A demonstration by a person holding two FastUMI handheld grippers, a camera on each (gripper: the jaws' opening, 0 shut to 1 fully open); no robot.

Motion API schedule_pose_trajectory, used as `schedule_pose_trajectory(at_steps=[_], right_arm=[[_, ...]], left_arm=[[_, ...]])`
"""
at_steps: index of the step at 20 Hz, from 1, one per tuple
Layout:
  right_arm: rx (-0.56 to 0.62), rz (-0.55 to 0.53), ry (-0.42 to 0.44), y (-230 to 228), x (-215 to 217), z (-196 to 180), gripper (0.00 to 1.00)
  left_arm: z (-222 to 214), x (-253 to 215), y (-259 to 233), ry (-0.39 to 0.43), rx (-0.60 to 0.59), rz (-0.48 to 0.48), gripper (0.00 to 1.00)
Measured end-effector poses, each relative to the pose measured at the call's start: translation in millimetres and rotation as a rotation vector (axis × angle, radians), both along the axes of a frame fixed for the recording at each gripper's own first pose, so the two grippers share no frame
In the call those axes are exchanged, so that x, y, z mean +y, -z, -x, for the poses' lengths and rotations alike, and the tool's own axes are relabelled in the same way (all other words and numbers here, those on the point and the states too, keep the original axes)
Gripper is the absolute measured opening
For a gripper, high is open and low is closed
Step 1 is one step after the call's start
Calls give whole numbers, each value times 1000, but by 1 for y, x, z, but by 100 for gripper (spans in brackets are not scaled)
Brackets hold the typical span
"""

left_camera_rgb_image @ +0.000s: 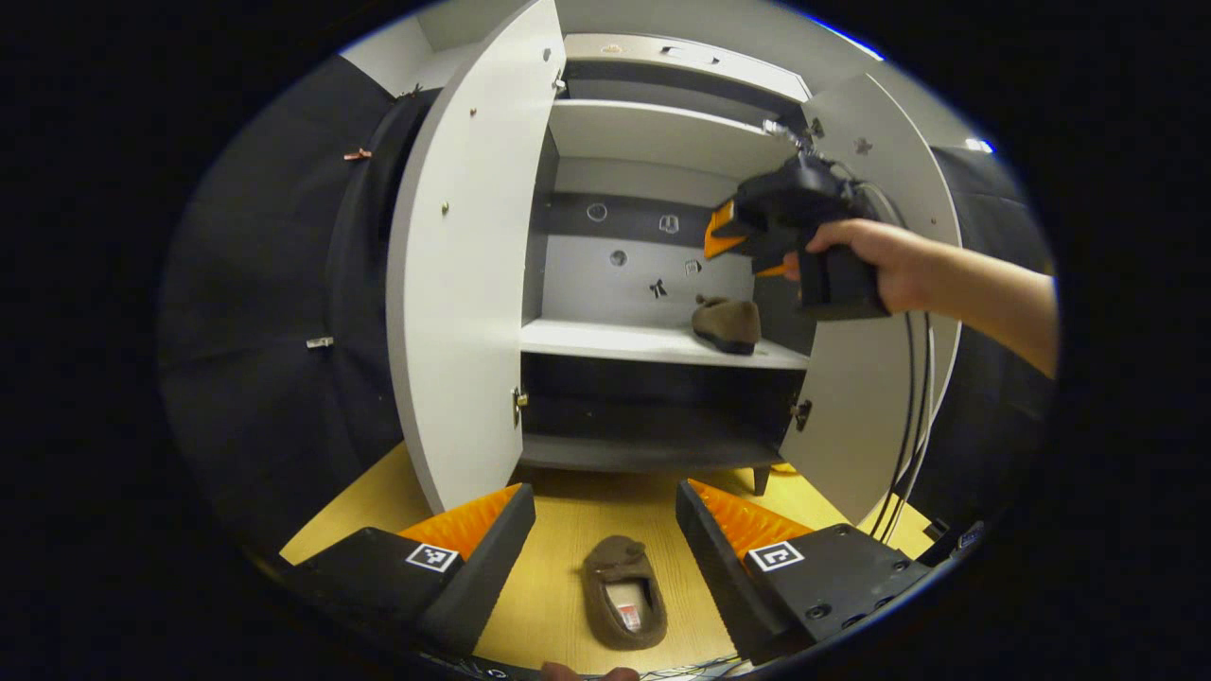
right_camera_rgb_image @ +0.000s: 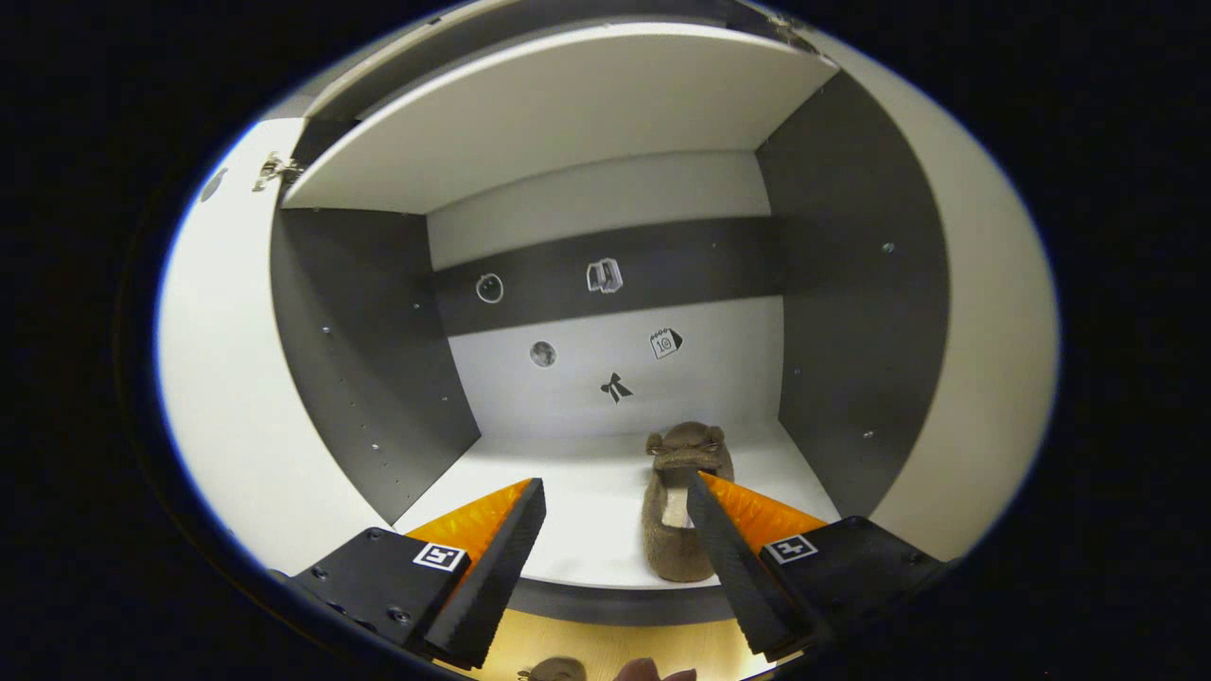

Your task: Grab one shoe with the right hand and put it into the shoe cabinet, grab the other shoe with the left hand and put it into the shoe cabinet; then close the right door with the right hand and the left door with the left hand.

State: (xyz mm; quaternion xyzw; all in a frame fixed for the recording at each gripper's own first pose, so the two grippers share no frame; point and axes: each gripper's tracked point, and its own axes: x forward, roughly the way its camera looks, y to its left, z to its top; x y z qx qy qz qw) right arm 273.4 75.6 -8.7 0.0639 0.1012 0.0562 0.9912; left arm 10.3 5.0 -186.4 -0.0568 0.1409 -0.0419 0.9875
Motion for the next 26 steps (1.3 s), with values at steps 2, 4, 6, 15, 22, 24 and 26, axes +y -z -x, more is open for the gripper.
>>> schedule_pose_trajectory(at_steps=[2, 4, 6, 15, 22, 24, 26], right_arm=[[-45, -9, -4, -12, 1, 31, 98], [-78, -22, -16, -23, 2, 57, 98], [-118, -22, -23, -35, 0, 84, 98], [-192, -24, -42, -80, -13, 176, 98], [-165, 30, -25, -69, -32, 210, 98], [-160, 52, -15, -68, -37, 217, 98], [-155, 47, -4, -67, -43, 224, 98]], left_arm=[[1, -2, 33, 12, 81, 6, 96], [2, -5, 65, 26, 156, 7, 96], [-4, -6, 95, 38, 213, -10, 96], [-43, -19, 215, 123, 353, -146, 87], [-87, -25, 241, 98, 303, -202, 51], [-93, -23, 253, 79, 327, -218, 39], [-98, -19, 253, 55, 324, -218, 27]])
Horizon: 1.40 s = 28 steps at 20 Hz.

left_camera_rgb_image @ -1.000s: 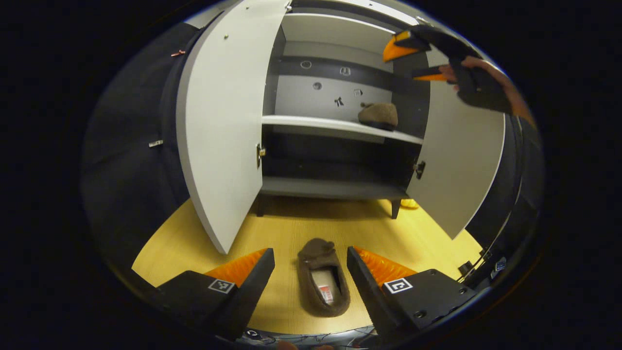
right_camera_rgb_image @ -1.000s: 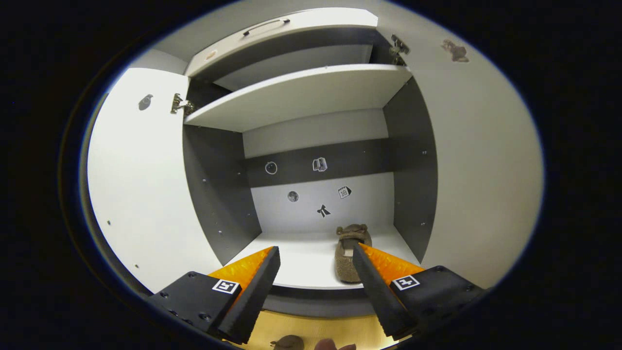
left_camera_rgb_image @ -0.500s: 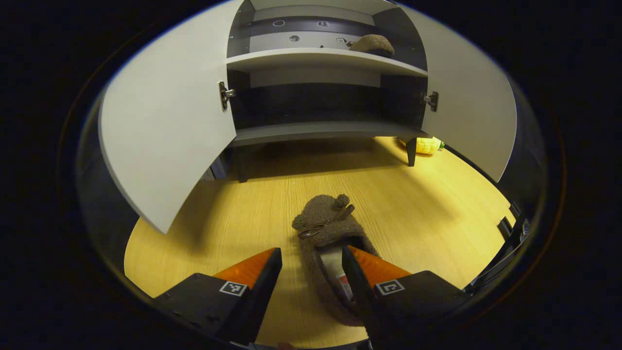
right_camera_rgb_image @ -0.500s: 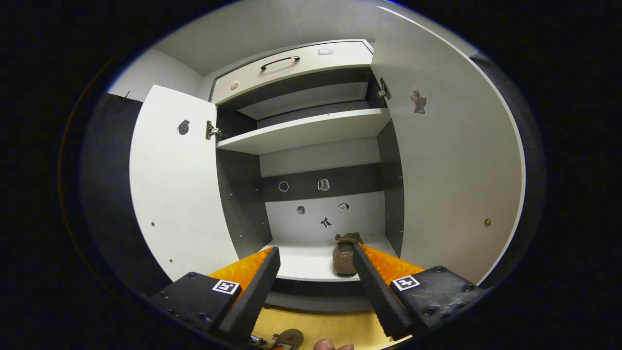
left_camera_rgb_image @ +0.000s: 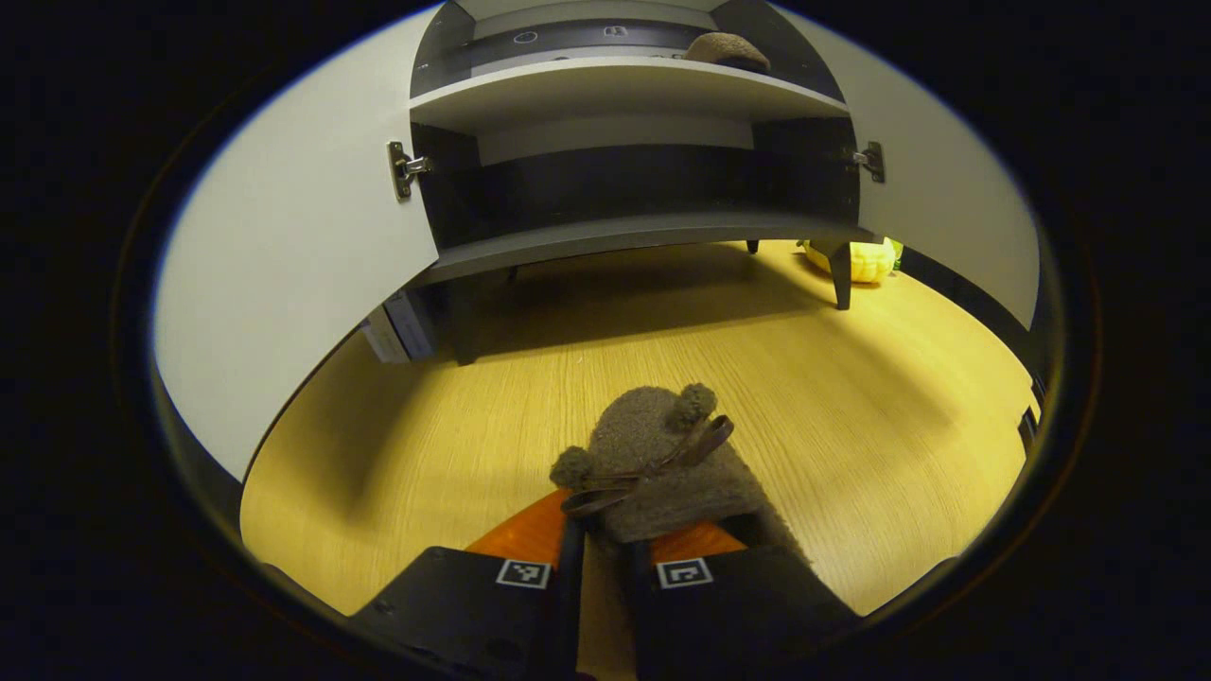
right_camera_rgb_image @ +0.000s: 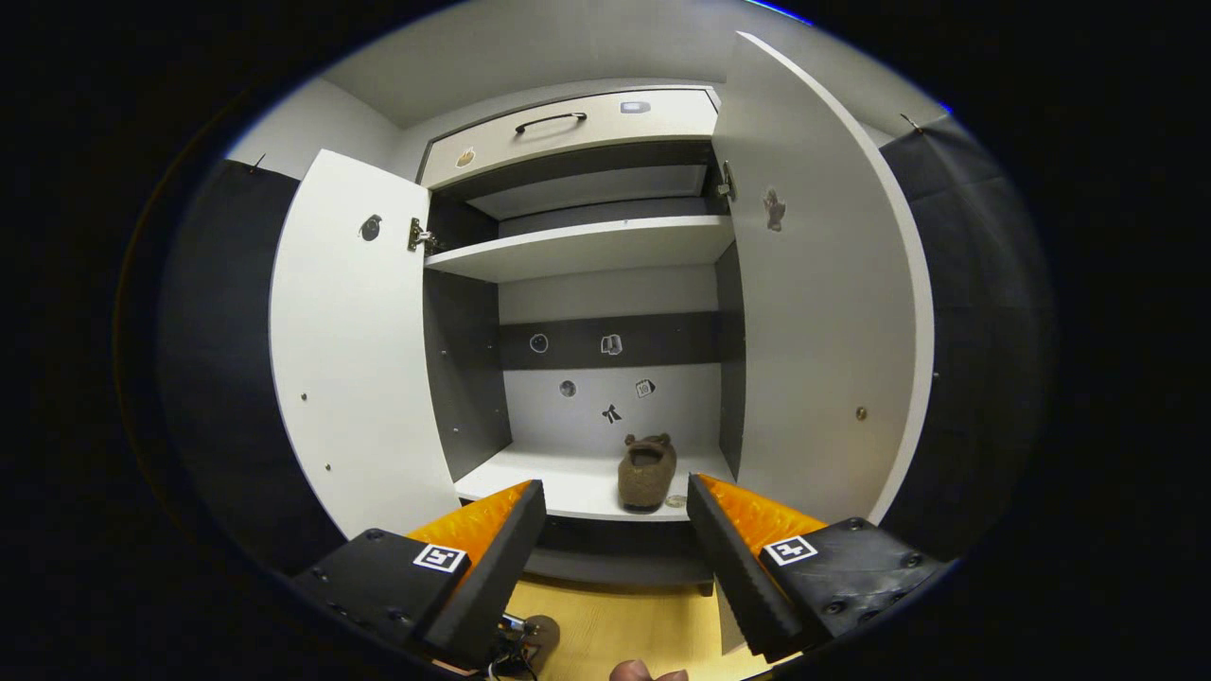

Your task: Grab one shoe with the right hand and put it into the shoe cabinet, grab the other shoe with the left hand and put it into the shoe cabinet; then close the right door with the right hand and the left door with the left hand.

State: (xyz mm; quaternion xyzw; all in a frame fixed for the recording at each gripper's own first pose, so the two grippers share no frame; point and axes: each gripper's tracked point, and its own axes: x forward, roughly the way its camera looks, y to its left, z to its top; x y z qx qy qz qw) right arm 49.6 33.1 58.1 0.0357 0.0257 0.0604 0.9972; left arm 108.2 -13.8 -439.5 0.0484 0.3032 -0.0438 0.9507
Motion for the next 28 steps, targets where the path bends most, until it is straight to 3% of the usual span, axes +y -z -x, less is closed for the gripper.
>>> schedule_pose_trajectory(at_steps=[2, 9, 13, 18, 25, 28], right_arm=[[-3, -4, 7, -2, -5, 6, 98], [17, -14, 12, 4, -21, 17, 98], [40, -23, 19, 14, -32, 22, 98], [59, -40, 26, 25, -50, 30, 98], [47, -15, 60, 35, -89, 49, 98], [50, -22, 87, 38, -111, 56, 98]], left_arm=[[0, -1, -1, -2, 11, -11, 14], [13, -2, -62, -18, 16, 19, 9], [17, 11, -131, -73, -4, 7, 9], [7, 5, -233, -78, -58, 44, 7], [-44, -18, -372, -86, -154, 90, 7], [-80, -16, -405, -115, -183, 52, 7]])
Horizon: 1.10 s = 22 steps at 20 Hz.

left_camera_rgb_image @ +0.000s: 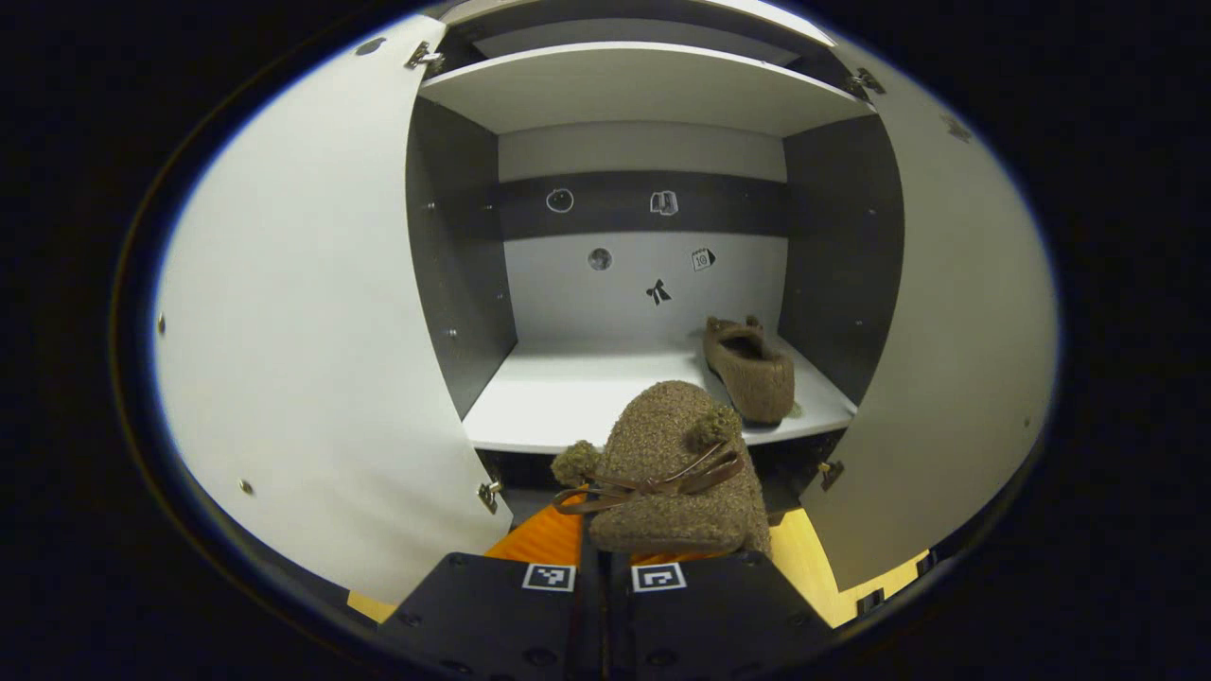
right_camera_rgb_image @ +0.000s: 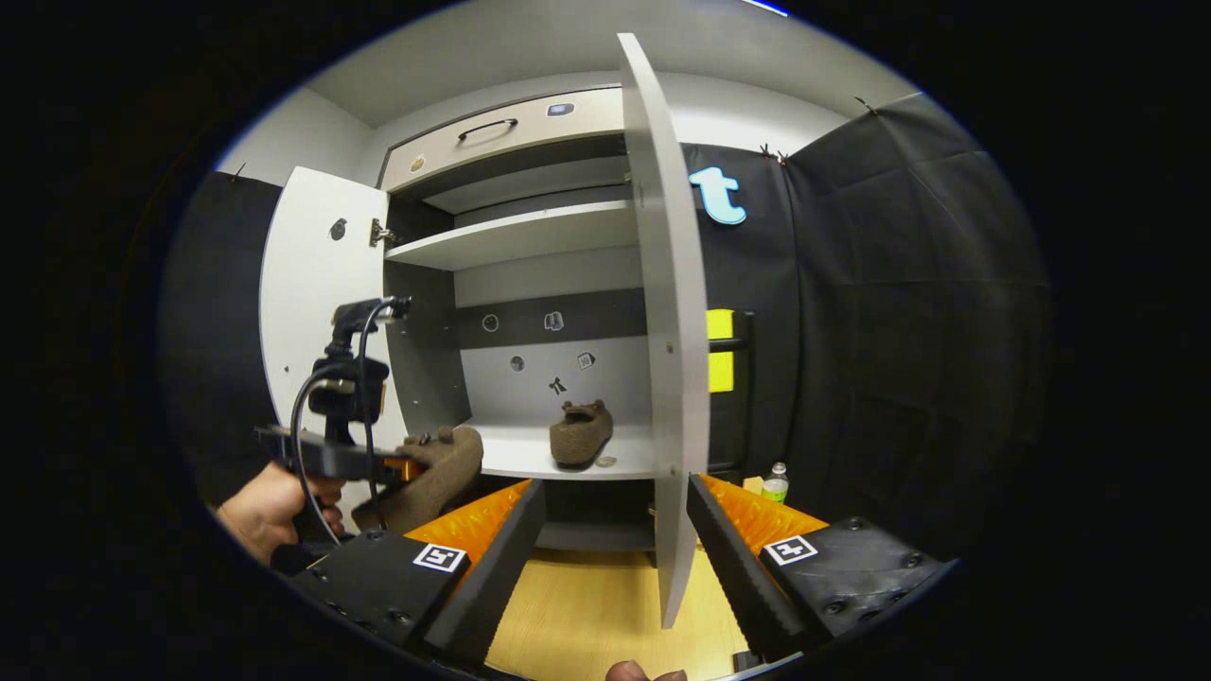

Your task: Grab one shoe with the right hand and put it into the shoe cabinet, grab the other shoe with the left hand and put it into the shoe cabinet; then close the right door with the right hand and the left door with the left hand.

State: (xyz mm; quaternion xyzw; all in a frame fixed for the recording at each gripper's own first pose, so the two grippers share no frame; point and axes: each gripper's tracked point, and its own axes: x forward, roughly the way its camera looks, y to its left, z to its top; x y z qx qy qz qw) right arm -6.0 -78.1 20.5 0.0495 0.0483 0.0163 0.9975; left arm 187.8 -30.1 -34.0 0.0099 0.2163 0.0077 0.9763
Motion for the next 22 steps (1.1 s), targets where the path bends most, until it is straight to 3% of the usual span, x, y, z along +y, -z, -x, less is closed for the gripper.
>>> schedule_pose_trajectory(at_steps=[13, 22], right_arm=[[22, 5, 131, 23, -94, 2, 98], [41, 13, 209, 30, -133, -5, 98]], left_arm=[[-174, 12, -11, -104, 39, 17, 7], [-263, 19, 36, -118, 164, -4, 7]])
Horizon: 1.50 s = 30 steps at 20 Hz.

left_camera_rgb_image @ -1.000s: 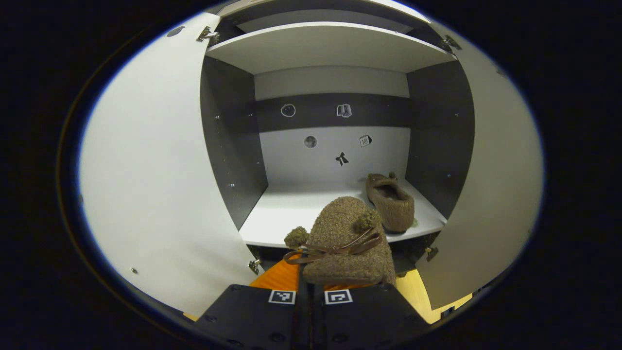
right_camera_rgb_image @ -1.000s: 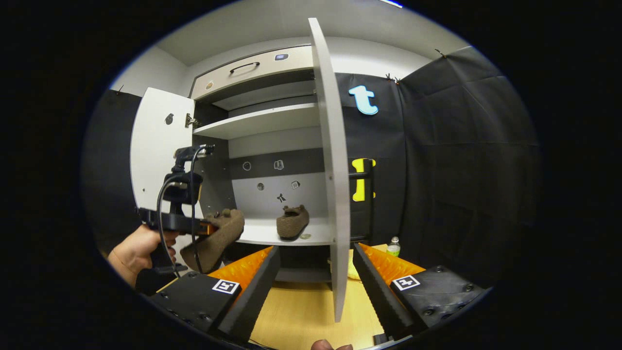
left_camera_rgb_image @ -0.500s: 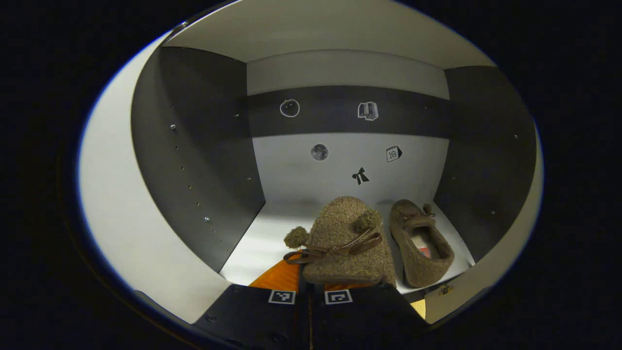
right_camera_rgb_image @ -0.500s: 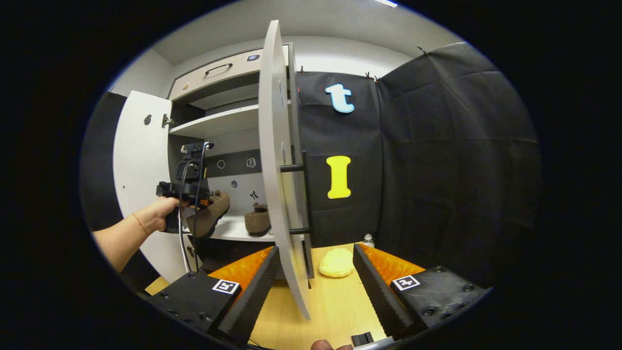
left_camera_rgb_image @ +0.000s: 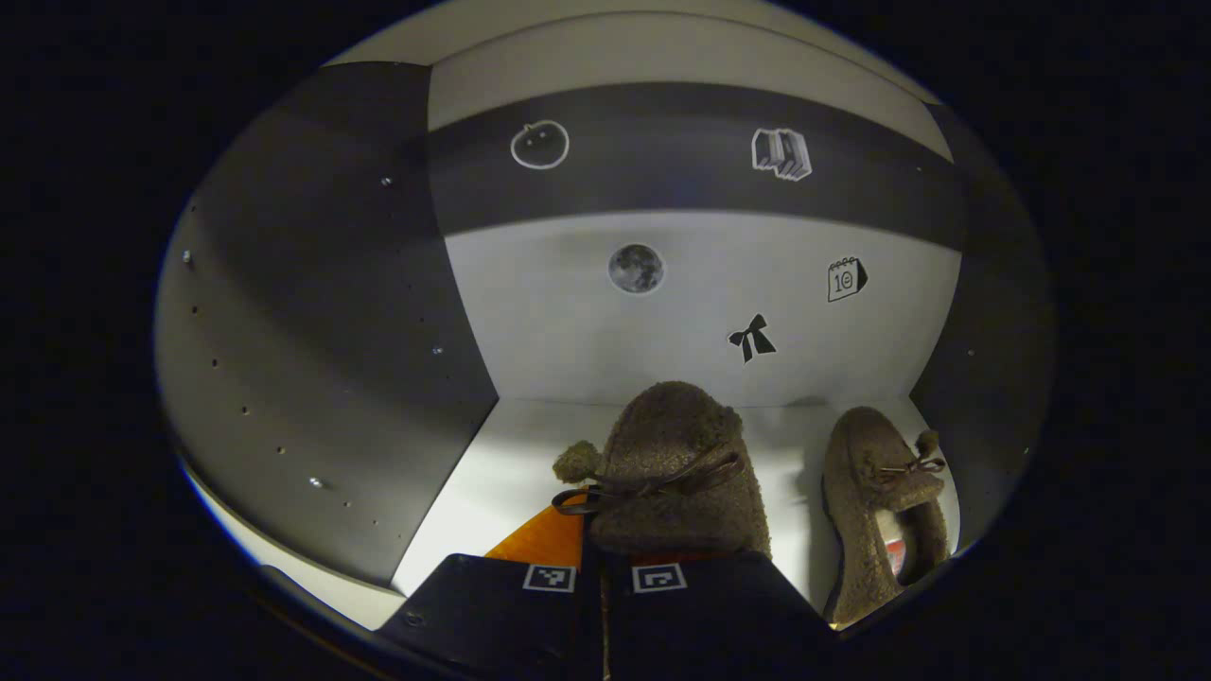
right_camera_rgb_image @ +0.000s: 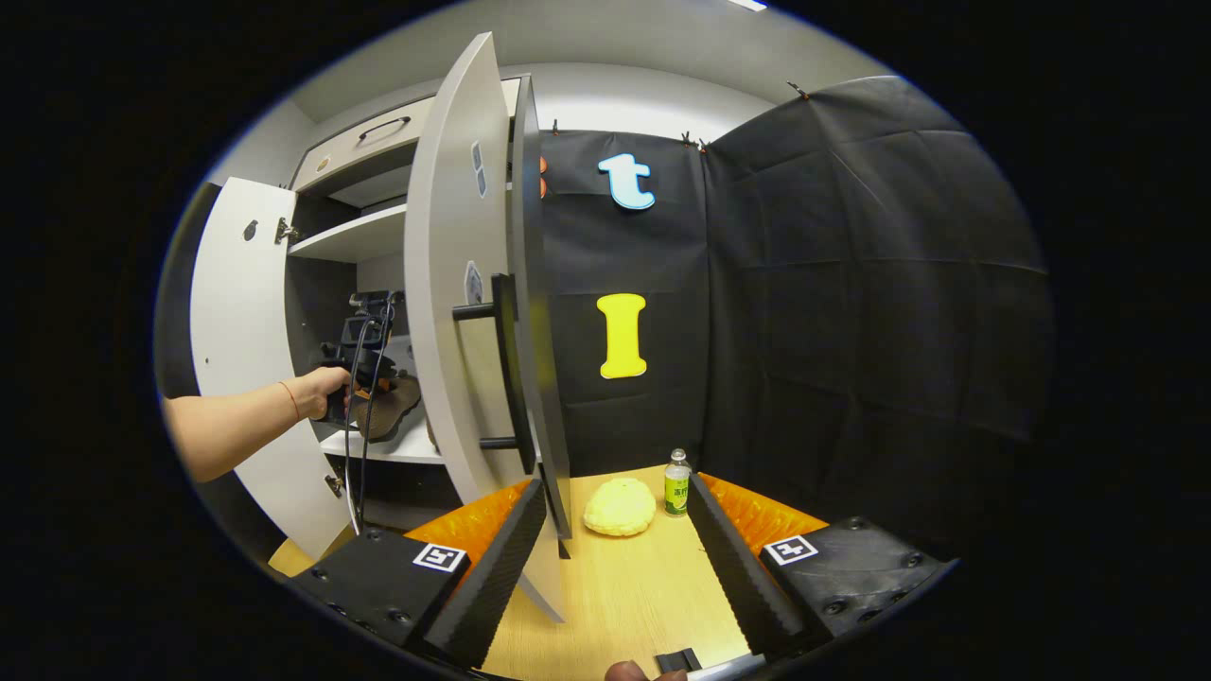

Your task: Grab one shoe with the right hand and put it into the shoe cabinet, grab the other shoe with the left hand and put it into the shoe cabinet; then close the right door with the right hand and the left door with the left hand.

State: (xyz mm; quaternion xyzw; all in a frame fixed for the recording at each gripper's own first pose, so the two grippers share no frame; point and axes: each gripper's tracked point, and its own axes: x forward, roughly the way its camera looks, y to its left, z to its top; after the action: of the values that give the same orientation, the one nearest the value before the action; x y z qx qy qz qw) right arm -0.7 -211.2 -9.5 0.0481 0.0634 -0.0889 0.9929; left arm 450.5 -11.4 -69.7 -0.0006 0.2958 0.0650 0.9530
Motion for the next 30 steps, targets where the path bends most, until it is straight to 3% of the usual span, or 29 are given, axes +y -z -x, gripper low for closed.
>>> schedule_pose_trajectory(at_steps=[7, 11, 15, 16, 17, 18, 19, 26, 30], right_arm=[[10, 2, 39, 6, -17, -3, 98], [14, -5, 30, 7, -15, -5, 98], [12, -20, 7, 2, -9, -7, 98], [10, -27, 1, 1, -8, -9, 98], [11, -32, -2, 1, -7, -10, 98], [14, -34, -6, 1, -6, -11, 98], [12, -35, -10, 1, -6, -11, 98], [-17, -52, -6, -17, -18, -25, 98], [-39, -87, -21, -31, -22, -42, 98]], left_arm=[[-16, 4, 24, -9, 83, -60, 8], [-8, -1, 25, 10, 95, -28, 23], [9, -1, 9, 69, 76, -103, 43], [15, -3, 2, 86, 50, -118, 59], [21, -4, -8, 97, 17, -132, 58], [28, -4, -17, 101, -17, -141, 77], [35, -5, -26, 106, -50, -140, 89], [117, -24, -108, 134, -356, -100, 96], [184, -43, -128, 143, -449, -44, 96]])
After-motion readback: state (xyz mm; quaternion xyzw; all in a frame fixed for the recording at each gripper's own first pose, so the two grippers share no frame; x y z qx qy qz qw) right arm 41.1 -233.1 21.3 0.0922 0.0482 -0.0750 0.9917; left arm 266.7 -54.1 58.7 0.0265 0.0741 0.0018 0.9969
